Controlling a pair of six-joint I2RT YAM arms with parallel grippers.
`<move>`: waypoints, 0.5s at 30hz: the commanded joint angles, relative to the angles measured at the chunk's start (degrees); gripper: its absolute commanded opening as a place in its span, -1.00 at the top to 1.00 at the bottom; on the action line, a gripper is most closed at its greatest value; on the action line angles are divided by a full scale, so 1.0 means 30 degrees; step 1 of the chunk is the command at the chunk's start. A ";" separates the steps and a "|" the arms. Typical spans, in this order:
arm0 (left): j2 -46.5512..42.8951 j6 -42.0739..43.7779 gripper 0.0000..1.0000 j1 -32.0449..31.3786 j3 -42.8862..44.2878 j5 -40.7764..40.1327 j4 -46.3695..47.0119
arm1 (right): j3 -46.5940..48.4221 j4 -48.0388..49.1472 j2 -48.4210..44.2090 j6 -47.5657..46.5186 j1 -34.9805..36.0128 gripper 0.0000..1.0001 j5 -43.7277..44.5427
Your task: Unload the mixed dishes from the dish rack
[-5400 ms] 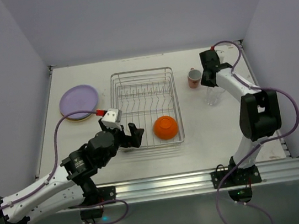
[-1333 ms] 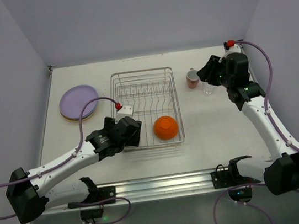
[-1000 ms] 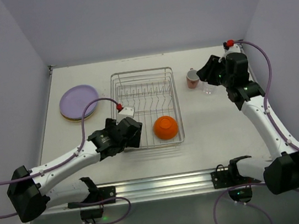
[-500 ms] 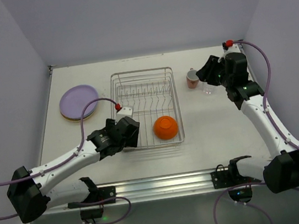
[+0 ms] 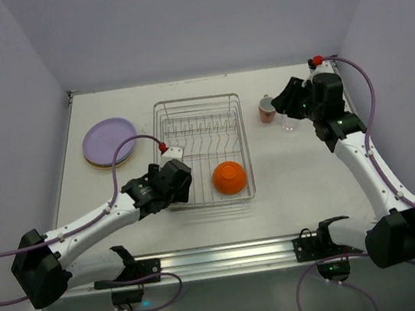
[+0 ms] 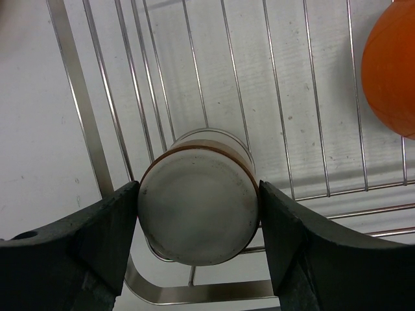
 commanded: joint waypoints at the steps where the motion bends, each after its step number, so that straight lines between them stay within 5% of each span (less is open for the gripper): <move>1: -0.0147 0.0145 -0.43 0.0141 -0.0010 0.0179 0.0480 | 0.0589 0.0691 0.0115 -0.0252 -0.0020 0.10 -0.0463; 15: -0.5825 0.0702 -0.31 0.0141 0.0722 0.1968 0.2208 | 0.0707 0.0603 0.0029 -0.0340 -0.0020 0.06 -0.1283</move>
